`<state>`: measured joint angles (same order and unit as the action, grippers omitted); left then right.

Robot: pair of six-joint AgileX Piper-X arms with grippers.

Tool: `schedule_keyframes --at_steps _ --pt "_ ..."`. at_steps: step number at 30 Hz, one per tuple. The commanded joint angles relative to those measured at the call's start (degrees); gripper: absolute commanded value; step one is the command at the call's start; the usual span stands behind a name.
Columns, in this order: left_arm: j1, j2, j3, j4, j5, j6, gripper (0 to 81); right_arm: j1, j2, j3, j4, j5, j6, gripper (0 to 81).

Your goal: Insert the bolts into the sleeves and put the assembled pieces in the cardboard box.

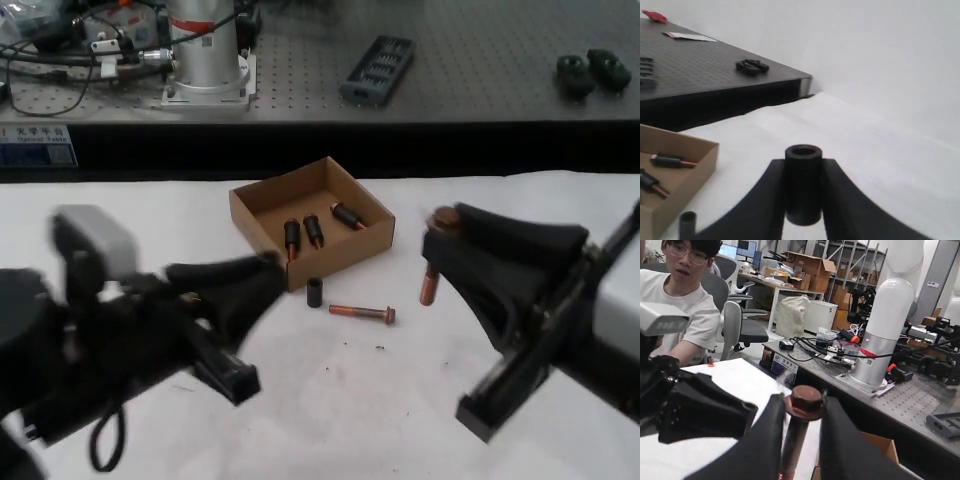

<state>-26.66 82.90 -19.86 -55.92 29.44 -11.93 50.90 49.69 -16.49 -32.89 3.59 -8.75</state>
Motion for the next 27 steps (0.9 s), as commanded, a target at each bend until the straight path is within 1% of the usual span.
schedule_keyframes --at_steps 1,3,7,9,11,15,17,19,21,27 --pt "-0.1 6.3 -2.3 -6.5 7.6 0.7 0.6 -1.1 -0.5 1.1 -5.9 0.6 0.1 5.8" --pt "-0.1 10.9 -3.1 -12.1 11.3 0.7 0.6 -2.4 -0.5 2.1 -6.5 0.1 0.4 5.8" --pt "-0.1 18.4 -4.0 -23.8 17.0 1.4 0.6 -5.0 0.1 2.7 -7.5 -5.6 2.7 5.8" --pt "-0.2 21.4 -4.4 -27.9 20.3 1.8 0.6 -5.8 1.5 2.8 -8.9 -7.2 2.9 5.8" --pt "-0.3 24.0 -5.1 -30.1 23.6 1.8 0.6 -6.4 3.4 2.8 -10.7 -8.9 4.5 5.8" --pt "-1.4 27.5 -7.0 -30.3 26.6 2.0 0.6 -6.4 9.5 2.8 -15.8 -13.5 5.3 5.8" --pt "-2.3 28.3 -8.0 -30.3 28.9 2.0 0.6 -6.4 12.8 2.8 -18.3 -13.6 5.3 5.8" --pt "-3.2 28.6 -8.7 -30.3 29.3 2.0 0.6 -6.4 15.5 2.8 -20.3 -13.6 5.3 5.8" --pt "-3.9 28.6 -9.1 -30.3 29.3 2.0 0.6 -6.4 17.5 2.8 -22.2 -15.5 6.3 5.8" --pt "-4.3 28.6 -9.3 -29.8 29.3 2.0 0.6 -6.4 19.1 2.8 -23.7 -16.2 6.6 5.8"
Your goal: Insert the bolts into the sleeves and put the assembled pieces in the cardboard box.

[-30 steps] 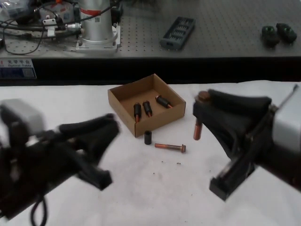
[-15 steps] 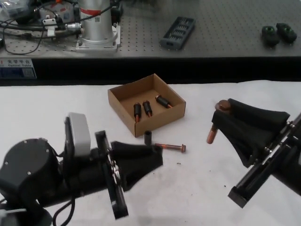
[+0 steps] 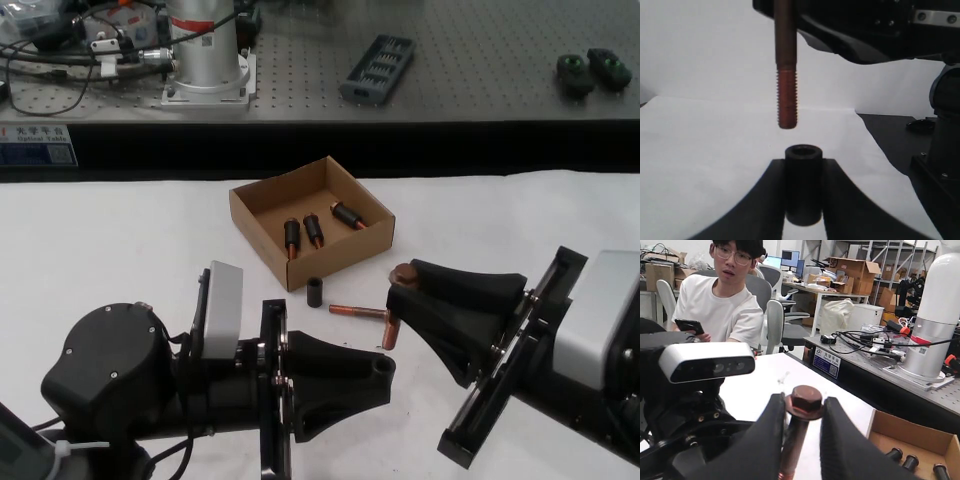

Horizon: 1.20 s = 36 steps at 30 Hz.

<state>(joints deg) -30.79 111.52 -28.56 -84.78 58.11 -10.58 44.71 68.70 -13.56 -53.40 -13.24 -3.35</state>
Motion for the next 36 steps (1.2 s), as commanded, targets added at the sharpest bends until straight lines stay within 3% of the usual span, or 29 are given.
schedule_keyframes --at_steps 1,21,36 --pt "-0.2 0.0 -0.6 -0.6 0.3 0.7 0.6 -0.2 0.1 -0.1 -3.2 0.6 1.7 5.8" --pt "-0.2 0.0 -0.6 -1.5 -2.2 0.6 0.6 -0.2 0.1 0.7 -3.1 -1.1 5.1 5.8" --pt "-0.3 -0.2 -0.6 -4.2 -0.8 -7.3 0.6 -0.2 0.1 0.6 -2.2 -0.6 4.6 5.8"
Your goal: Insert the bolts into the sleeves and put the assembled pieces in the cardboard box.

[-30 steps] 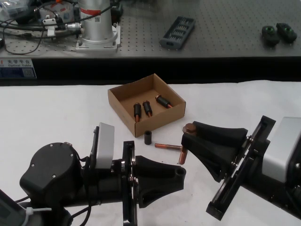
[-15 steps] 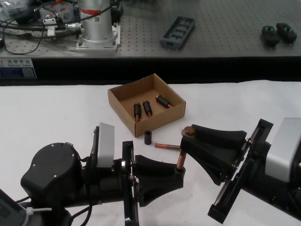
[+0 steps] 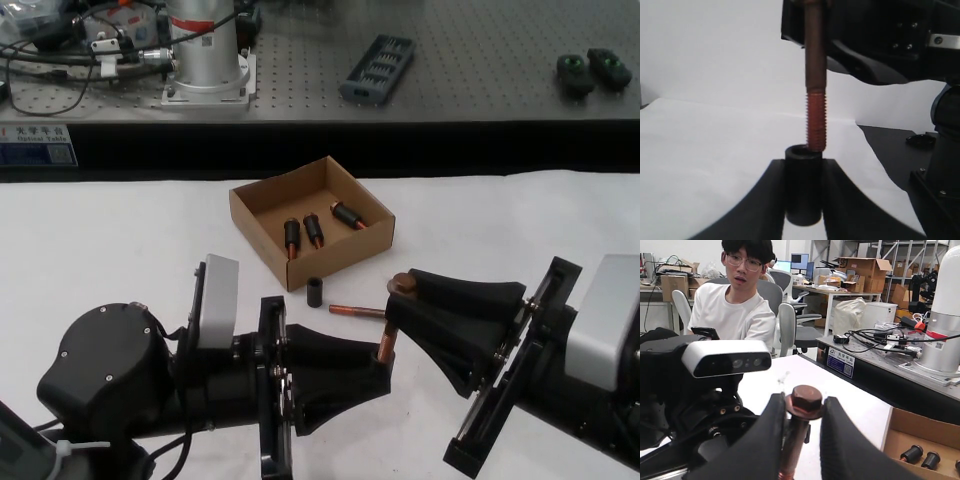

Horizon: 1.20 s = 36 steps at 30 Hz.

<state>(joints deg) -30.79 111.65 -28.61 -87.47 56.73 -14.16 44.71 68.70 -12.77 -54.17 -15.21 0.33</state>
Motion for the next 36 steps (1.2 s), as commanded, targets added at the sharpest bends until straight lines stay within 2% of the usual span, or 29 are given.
schedule_keyframes --at_steps 1,13,27,31,33,36 --pt "-0.3 -0.3 -0.5 -1.5 0.6 -3.8 0.6 -0.2 0.1 -0.2 -1.4 1.4 0.9 5.8" --pt "-0.3 -3.2 -0.5 -1.5 0.8 -6.1 0.6 -0.2 1.6 -0.2 0.7 1.4 0.9 5.8" --pt "-0.3 -7.5 0.0 -1.5 3.1 -7.7 0.6 -0.2 4.9 -0.2 -2.8 1.3 1.4 5.8" --pt "-0.3 -7.5 0.0 -1.5 3.1 -7.8 0.6 -0.2 4.9 -0.2 -3.4 0.5 1.4 1.2" --pt "-0.3 -7.5 0.0 -1.5 3.1 -7.8 0.6 -0.2 4.9 -0.2 -3.7 0.5 1.4 11.8" --pt "-0.3 -7.5 0.0 -1.5 3.1 -7.8 0.6 -0.2 4.9 -0.2 -4.1 0.5 1.4 38.6"
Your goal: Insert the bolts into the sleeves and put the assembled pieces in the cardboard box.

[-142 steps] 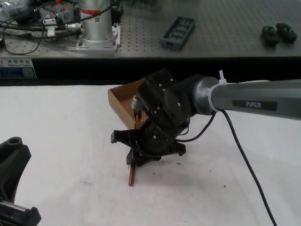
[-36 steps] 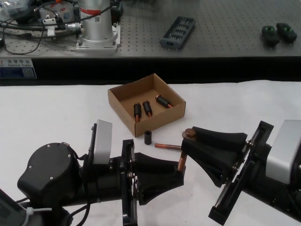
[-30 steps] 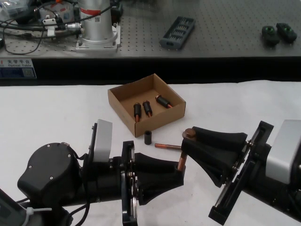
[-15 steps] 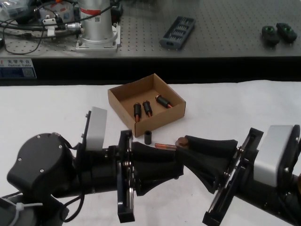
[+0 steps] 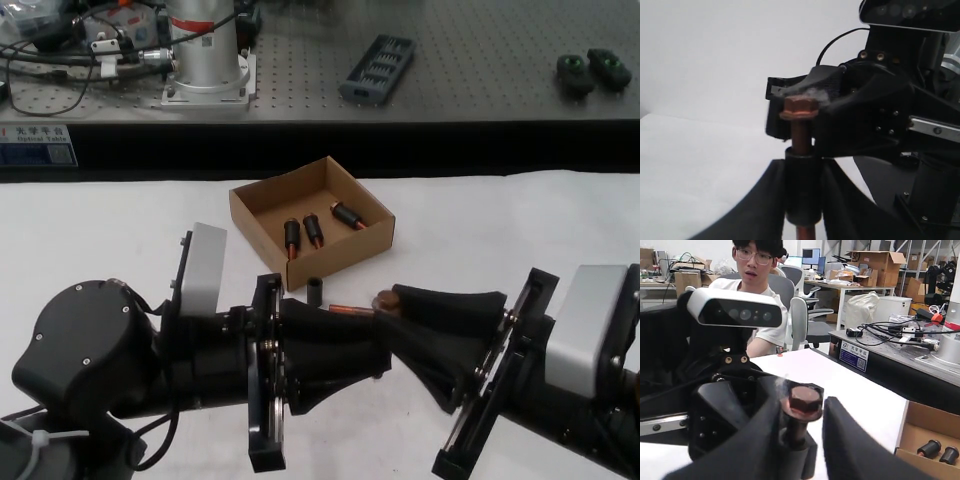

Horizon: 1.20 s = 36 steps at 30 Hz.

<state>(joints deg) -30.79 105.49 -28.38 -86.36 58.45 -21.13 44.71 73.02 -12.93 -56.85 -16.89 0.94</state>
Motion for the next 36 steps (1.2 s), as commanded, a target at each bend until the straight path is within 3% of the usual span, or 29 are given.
schedule_keyframes --at_steps 1,4,17,22,27,32,36 --pt "-0.3 -1.3 -0.2 -2.6 1.3 -0.8 0.6 -0.2 0.6 0.0 -1.6 2.2 0.8 45.3" --pt "-0.3 -1.3 -0.2 -2.6 1.3 -0.8 0.6 -0.2 0.6 0.0 -2.9 2.2 0.8 58.5" --pt "-0.3 -1.3 -0.2 -2.6 -0.3 -3.0 0.6 -0.2 -3.8 0.3 -8.7 -1.2 4.7 58.0" --pt "0.1 -1.3 -0.2 -1.5 -7.4 -6.1 0.6 -0.2 -13.5 4.3 -8.6 -0.2 4.2 58.0" --pt "2.6 -1.3 -0.9 5.4 -20.7 -9.5 0.6 -0.2 -25.0 9.2 -8.7 7.9 0.3 58.0" --pt "4.9 -1.3 -8.0 19.5 -24.9 -14.4 0.6 -0.2 -30.5 12.5 -8.6 16.5 -2.1 58.0" --pt "5.1 -1.3 -20.3 47.9 -28.3 -8.6 0.6 -0.2 -30.8 12.7 -8.6 17.7 -2.1 58.0"
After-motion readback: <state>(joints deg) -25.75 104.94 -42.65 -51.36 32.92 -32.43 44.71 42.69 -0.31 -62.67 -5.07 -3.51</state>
